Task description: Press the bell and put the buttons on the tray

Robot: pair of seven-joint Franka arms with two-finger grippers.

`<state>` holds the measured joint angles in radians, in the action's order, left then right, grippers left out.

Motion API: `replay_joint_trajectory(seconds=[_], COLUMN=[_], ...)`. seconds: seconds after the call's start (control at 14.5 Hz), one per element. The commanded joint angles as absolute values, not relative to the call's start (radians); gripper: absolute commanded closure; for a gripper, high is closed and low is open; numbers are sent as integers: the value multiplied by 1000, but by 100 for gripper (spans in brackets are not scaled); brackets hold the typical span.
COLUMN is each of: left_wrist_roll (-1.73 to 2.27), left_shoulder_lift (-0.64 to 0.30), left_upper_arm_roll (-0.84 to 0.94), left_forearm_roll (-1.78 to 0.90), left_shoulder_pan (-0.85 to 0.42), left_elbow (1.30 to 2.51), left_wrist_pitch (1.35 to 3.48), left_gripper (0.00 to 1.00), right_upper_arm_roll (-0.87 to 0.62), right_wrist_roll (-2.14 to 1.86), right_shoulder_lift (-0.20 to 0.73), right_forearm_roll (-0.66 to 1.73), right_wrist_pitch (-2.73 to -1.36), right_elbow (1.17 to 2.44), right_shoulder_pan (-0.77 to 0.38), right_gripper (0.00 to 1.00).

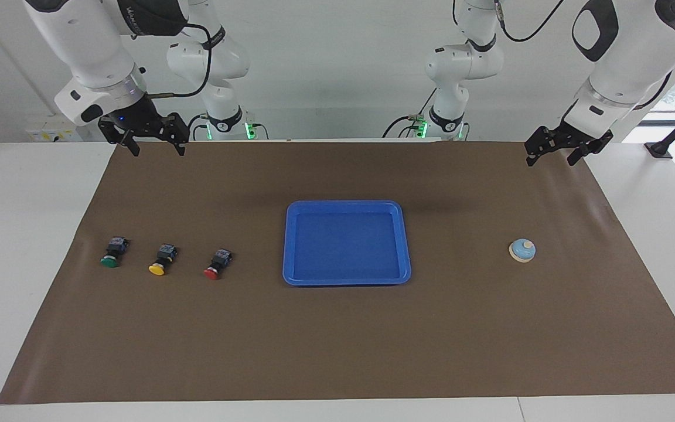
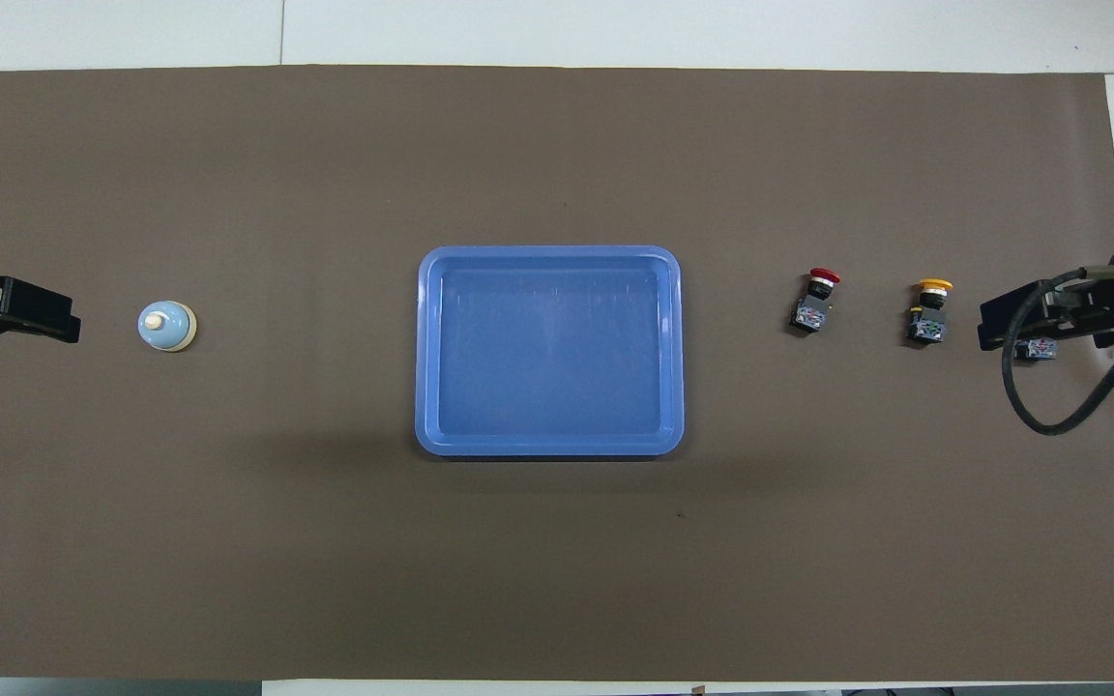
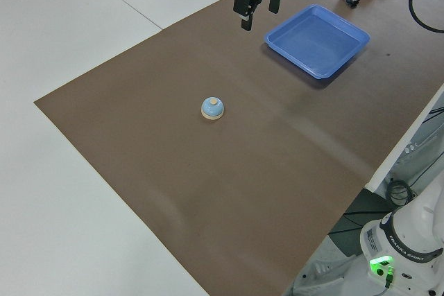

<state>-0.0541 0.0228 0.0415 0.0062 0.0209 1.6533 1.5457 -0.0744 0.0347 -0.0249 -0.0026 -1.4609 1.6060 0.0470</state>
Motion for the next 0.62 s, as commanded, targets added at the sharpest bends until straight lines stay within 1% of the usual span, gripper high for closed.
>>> replay_joint_trajectory(seconds=[0.0, 0.55], left_wrist_roll=[-49, -49], left_shoulder_lift=[34, 34], left_upper_arm_roll=[40, 40], left_forearm_roll=[15, 15], left_shoulder_pan=[23, 20], left_elbow=[1658, 1661], left_wrist_pitch=[1568, 1597], left_gripper=[0, 0], right_upper_arm_roll=[-81, -81], right_wrist_roll=[12, 12], right_shoulder_lift=[-43, -43], right_forearm_roll=[14, 14], right_wrist_pitch=[-1465, -1466], right_elbow=[1626, 1626], right_shoulder_pan=[64, 64], right_gripper=[0, 0])
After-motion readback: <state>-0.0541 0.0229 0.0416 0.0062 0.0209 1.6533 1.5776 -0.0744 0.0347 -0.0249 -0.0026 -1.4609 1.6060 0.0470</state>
